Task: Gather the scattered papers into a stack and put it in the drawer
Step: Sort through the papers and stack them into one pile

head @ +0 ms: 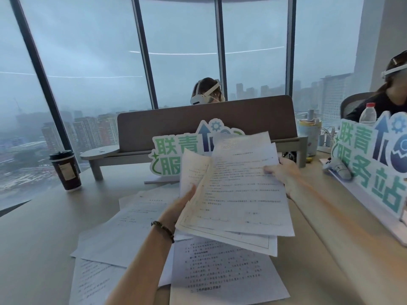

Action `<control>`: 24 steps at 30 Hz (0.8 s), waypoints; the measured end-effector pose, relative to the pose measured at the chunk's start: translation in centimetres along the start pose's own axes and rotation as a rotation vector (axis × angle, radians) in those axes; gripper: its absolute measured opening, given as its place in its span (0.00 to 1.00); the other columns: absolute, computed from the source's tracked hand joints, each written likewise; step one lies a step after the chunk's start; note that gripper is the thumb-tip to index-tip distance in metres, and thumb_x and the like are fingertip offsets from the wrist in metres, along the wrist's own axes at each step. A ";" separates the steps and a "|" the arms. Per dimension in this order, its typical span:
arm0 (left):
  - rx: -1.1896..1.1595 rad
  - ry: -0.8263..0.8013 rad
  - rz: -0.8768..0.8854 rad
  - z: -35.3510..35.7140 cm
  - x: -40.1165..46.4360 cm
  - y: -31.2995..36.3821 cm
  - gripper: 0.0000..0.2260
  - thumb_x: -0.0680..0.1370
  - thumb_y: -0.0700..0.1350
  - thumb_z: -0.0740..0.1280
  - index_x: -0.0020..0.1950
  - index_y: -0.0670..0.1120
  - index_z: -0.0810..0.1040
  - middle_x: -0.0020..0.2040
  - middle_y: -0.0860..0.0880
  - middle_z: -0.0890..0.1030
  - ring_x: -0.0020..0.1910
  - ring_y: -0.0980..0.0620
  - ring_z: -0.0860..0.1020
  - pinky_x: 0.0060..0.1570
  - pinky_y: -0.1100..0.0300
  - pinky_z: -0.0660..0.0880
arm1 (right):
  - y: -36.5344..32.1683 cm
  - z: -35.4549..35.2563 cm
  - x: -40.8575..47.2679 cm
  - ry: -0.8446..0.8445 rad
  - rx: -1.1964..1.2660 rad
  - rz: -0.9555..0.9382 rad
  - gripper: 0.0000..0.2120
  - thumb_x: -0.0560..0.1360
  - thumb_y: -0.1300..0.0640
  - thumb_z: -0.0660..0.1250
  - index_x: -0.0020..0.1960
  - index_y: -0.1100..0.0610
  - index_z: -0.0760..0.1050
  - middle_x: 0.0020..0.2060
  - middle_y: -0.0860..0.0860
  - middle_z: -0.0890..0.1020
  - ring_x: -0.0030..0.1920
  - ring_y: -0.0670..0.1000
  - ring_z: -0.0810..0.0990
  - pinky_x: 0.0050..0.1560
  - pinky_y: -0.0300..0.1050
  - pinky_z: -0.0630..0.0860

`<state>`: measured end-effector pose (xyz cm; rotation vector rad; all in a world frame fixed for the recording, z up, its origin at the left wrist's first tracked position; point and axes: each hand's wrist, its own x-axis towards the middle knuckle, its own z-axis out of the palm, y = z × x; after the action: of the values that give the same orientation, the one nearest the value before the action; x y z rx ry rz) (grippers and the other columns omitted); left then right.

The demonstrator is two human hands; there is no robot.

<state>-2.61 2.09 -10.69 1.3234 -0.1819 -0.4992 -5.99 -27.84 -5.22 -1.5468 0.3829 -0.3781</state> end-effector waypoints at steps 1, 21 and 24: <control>0.037 -0.020 0.017 0.2 0.0 0.2 0.21 0.77 0.51 0.69 0.66 0.41 0.76 0.62 0.39 0.80 0.57 0.40 0.79 0.59 0.44 0.76 | 0.4 0.0 0.0 0.010 0.011 -0.011 0.11 0.74 0.67 0.70 0.56 0.59 0.77 0.48 0.57 0.83 0.46 0.59 0.83 0.44 0.53 0.81; 0.196 0.081 0.073 0.9 0.0 -0.8 0.13 0.78 0.43 0.68 0.57 0.35 0.80 0.53 0.37 0.84 0.49 0.38 0.84 0.46 0.45 0.82 | 3.9 -1.5 0.2 0.081 0.157 -0.042 0.11 0.76 0.56 0.72 0.54 0.61 0.80 0.48 0.57 0.86 0.47 0.60 0.85 0.52 0.60 0.82; 0.183 0.103 0.091 1.1 0.2 -0.9 0.12 0.78 0.43 0.68 0.56 0.35 0.80 0.53 0.37 0.84 0.47 0.39 0.84 0.43 0.48 0.83 | 3.7 -1.3 -0.2 0.123 0.163 -0.054 0.10 0.76 0.53 0.71 0.51 0.60 0.79 0.43 0.54 0.85 0.41 0.54 0.84 0.37 0.47 0.80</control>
<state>-3.04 0.92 -11.28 1.5091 -0.2056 -0.3421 -6.79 -28.90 -8.93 -1.3806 0.3963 -0.5351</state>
